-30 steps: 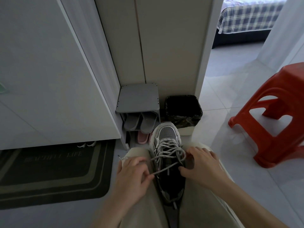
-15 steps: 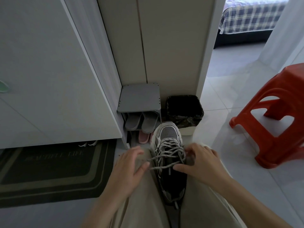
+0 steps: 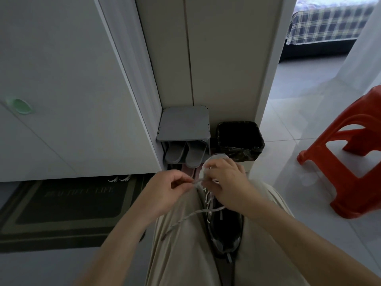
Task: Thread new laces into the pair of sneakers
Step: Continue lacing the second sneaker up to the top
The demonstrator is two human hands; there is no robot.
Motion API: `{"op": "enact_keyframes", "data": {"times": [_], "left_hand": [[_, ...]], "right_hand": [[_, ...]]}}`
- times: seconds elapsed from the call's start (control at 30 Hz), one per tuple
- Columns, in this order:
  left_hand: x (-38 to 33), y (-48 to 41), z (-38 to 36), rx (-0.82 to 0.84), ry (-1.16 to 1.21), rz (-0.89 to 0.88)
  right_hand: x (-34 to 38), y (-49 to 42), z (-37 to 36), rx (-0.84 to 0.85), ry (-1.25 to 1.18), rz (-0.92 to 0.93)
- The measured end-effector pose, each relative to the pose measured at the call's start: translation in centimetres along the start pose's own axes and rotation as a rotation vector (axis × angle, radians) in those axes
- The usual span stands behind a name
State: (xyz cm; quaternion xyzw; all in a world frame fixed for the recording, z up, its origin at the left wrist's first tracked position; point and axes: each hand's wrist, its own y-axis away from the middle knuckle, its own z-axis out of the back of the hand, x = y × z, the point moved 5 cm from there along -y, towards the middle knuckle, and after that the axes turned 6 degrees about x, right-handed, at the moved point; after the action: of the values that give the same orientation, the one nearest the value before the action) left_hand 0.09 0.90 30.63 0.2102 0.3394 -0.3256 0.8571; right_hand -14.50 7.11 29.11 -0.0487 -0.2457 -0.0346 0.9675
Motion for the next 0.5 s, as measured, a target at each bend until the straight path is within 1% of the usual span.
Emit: {"op": "enact_keyframes", "data": {"times": [0.13, 0.23, 0.3, 0.4, 0.5], "left_hand": [[1.5, 0.3, 0.4, -0.003, -0.034, 0.025], [2.6, 0.4, 0.1, -0.005, -0.033, 0.036], [3.3, 0.4, -0.2, 0.004, -0.039, 0.060], [4.4, 0.4, -0.4, 0.019, -0.106, 0.088], [4.8, 0.7, -0.4, -0.038, -0.157, 0.082]], "right_hand": [[-0.7, -1.1, 2.0, 0.009, -0.152, -0.095], [-0.9, -1.0, 3.2, -0.049, -0.285, -0.138], [-0.6, -0.9, 3.7, -0.069, -0.403, -0.163], [-0.3, -1.0, 3.6, -0.047, -0.622, -0.200], [-0.1, -1.5, 3.5, -0.049, -0.759, -0.212]]}}
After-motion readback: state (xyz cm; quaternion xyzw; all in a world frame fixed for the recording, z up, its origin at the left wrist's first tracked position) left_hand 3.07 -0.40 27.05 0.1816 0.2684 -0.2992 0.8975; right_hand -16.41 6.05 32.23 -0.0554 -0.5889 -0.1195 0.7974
